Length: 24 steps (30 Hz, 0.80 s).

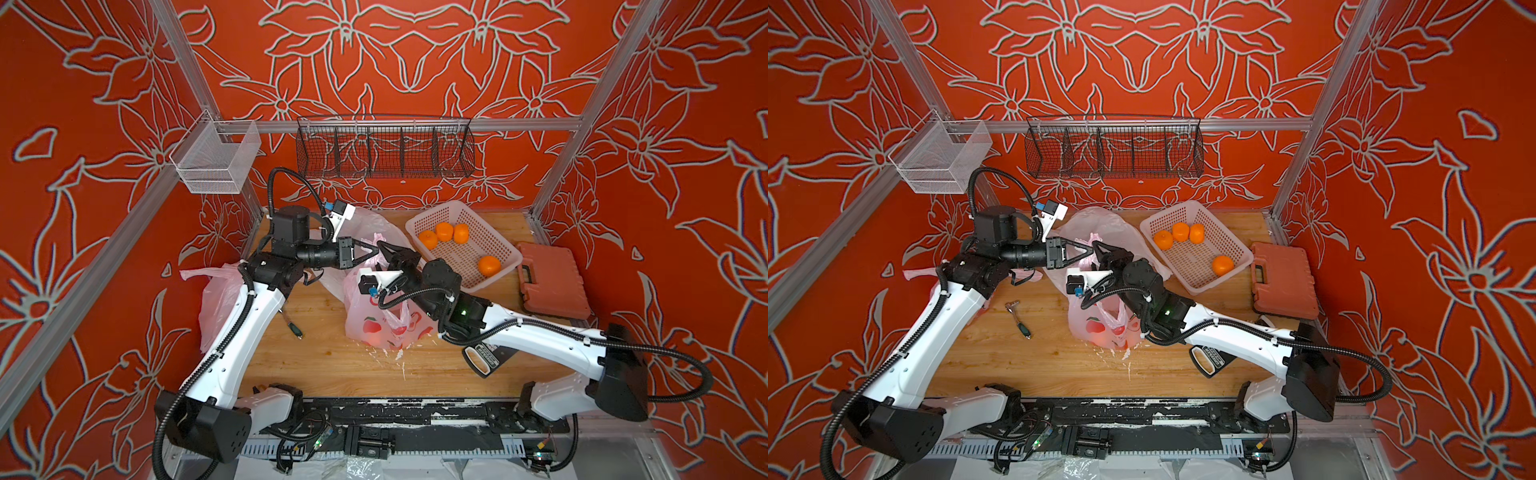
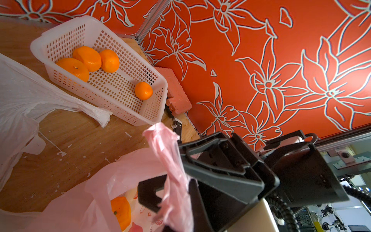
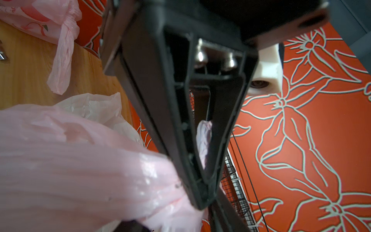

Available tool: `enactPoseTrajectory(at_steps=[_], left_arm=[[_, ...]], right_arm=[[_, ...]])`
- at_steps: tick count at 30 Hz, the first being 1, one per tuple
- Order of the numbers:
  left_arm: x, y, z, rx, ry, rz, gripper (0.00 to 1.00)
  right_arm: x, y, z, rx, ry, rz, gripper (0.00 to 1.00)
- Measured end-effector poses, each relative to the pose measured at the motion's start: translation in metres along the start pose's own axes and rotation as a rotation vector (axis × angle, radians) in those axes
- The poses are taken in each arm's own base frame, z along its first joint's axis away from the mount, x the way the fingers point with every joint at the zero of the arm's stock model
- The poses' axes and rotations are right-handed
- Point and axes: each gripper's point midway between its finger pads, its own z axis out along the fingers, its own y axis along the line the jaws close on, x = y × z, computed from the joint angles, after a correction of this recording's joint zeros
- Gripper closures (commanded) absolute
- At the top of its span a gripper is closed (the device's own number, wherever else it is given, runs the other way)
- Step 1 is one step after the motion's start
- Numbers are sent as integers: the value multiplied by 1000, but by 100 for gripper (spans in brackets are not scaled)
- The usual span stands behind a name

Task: Place the oranges into plastic bags & tie knots
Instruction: Tie the plastic bag at the center of the board.

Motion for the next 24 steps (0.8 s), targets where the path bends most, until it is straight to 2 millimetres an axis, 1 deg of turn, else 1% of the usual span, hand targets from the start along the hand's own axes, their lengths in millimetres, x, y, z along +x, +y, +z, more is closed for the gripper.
enactPoseTrajectory(at_steps=[5, 7, 9, 10, 11, 12, 14, 15, 17, 19, 21, 22, 23, 24], left_arm=[[4, 0, 0, 6, 15, -5, 100], [5, 0, 0, 9, 20, -7, 98], [6, -1, 0, 13, 21, -4, 95], [6, -1, 0, 16, 22, -4, 88], [6, -2, 0, 21, 24, -4, 74], [6, -3, 0, 26, 25, -6, 58], [6, -4, 0, 30, 22, 7, 34], [5, -4, 0, 27, 20, 9, 25], [4, -2, -2, 7, 8, 19, 15], [4, 6, -8, -61, -32, 43, 14], [9, 19, -21, -169, -97, 63, 24], [13, 23, -27, -209, -133, 79, 26], [20, 26, -35, -236, -176, 101, 32], [30, 24, -40, -233, -208, 132, 37]], right_arm=[[-4, -2, -2, -10, -22, 37, 89], [-4, -3, -4, -16, -27, 60, 99], [-5, -4, -6, -22, -32, 81, 100], [-5, -4, -6, -25, -35, 91, 100], [-6, -4, -7, -29, -38, 107, 100], [-6, -4, -8, -32, -38, 123, 100], [-5, -4, -9, -37, -37, 159, 100], [-5, -5, -10, -38, -38, 187, 100], [-3, -5, -13, -46, -32, 243, 100], [2, -5, -18, -60, -14, 312, 100], [8, -4, -23, -83, 7, 405, 100], [11, -3, -25, -95, 16, 443, 100], [15, -1, -27, -109, 32, 492, 100], [18, 2, -29, -128, 45, 540, 100]])
